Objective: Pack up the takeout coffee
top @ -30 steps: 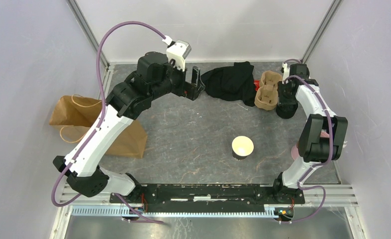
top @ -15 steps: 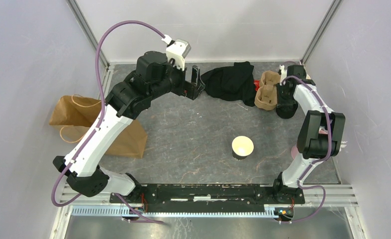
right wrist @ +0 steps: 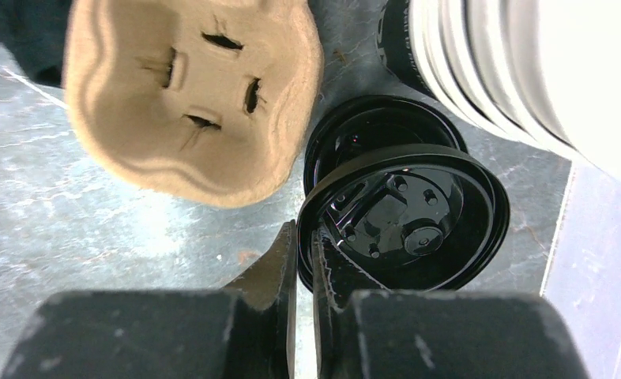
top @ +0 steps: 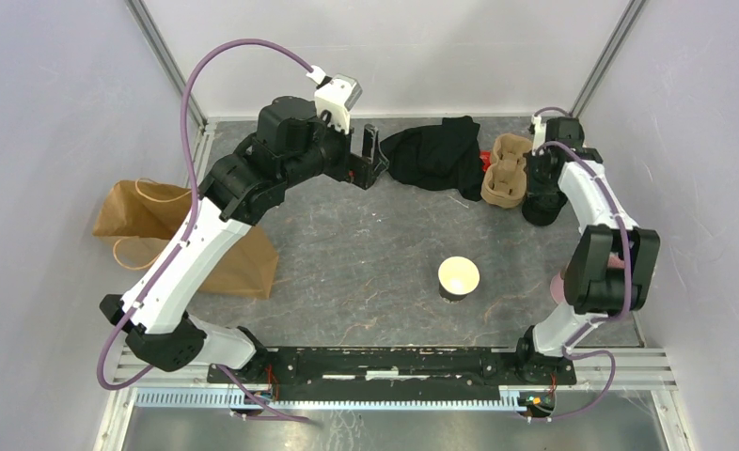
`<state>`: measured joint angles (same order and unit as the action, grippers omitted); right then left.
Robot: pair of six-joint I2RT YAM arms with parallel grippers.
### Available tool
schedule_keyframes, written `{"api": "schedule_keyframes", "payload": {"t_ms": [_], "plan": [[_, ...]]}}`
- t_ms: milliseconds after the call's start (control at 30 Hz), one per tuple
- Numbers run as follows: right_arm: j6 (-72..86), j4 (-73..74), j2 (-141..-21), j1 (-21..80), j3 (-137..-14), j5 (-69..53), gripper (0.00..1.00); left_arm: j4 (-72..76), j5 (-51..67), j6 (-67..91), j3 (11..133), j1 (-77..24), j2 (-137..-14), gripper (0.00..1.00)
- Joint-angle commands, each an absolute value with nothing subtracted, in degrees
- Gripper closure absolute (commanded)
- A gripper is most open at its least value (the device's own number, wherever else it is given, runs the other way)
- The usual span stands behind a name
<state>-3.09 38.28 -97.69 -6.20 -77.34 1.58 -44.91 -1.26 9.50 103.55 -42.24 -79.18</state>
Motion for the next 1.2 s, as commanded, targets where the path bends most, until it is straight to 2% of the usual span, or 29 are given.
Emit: {"api": "schedule_keyframes", "payload": {"t_ms": [0,100,233,333,433,533,667,1000,1167], "plan": [[-1.4,40.5,-88.5,-5.1,-80.8,3.0,0.96,-43.1,2.6,10.6,104.8,-42.5,-77.3,0.0],[2.5,41.5,-83.1,-4.6,-80.0,-0.7,0.97,-42.4,4.7,12.7,103.9,-42.5,-76.7,0.0],[12.9,34.7,-74.9,-2.3,-72.9,-23.7,0.97,-41.4,8.1,16.7,103.8,-42.5,-77.2,0.0],[25.7,23.0,-69.7,3.3,-65.8,-39.6,0.96,-41.1,10.5,20.2,104.4,-42.5,-77.7,0.0],[42.0,4.2,-63.9,9.5,-56.9,-46.1,0.97,-40.9,11.9,24.6,104.4,-42.5,-78.1,0.0],[58.0,-16.5,-58.7,12.9,-48.9,-48.3,0.96,-39.6,14.2,29.7,103.8,-42.5,-78.8,0.0],[71.0,-32.2,-54.6,13.4,-44.1,-47.6,0.96,-33.6,18.3,38.3,100.9,-42.5,-79.4,0.01],[83.6,-43.9,-50.4,13.4,-51.9,-49.2,0.96,-7.7,21.3,64.8,88.9,-43.2,-73.7,0.02],[84.8,-47.0,-47.4,13.4,-49.9,-47.0,0.96,-5.0,19.3,69.0,84.2,-45.0,-69.9,0.0]]}}
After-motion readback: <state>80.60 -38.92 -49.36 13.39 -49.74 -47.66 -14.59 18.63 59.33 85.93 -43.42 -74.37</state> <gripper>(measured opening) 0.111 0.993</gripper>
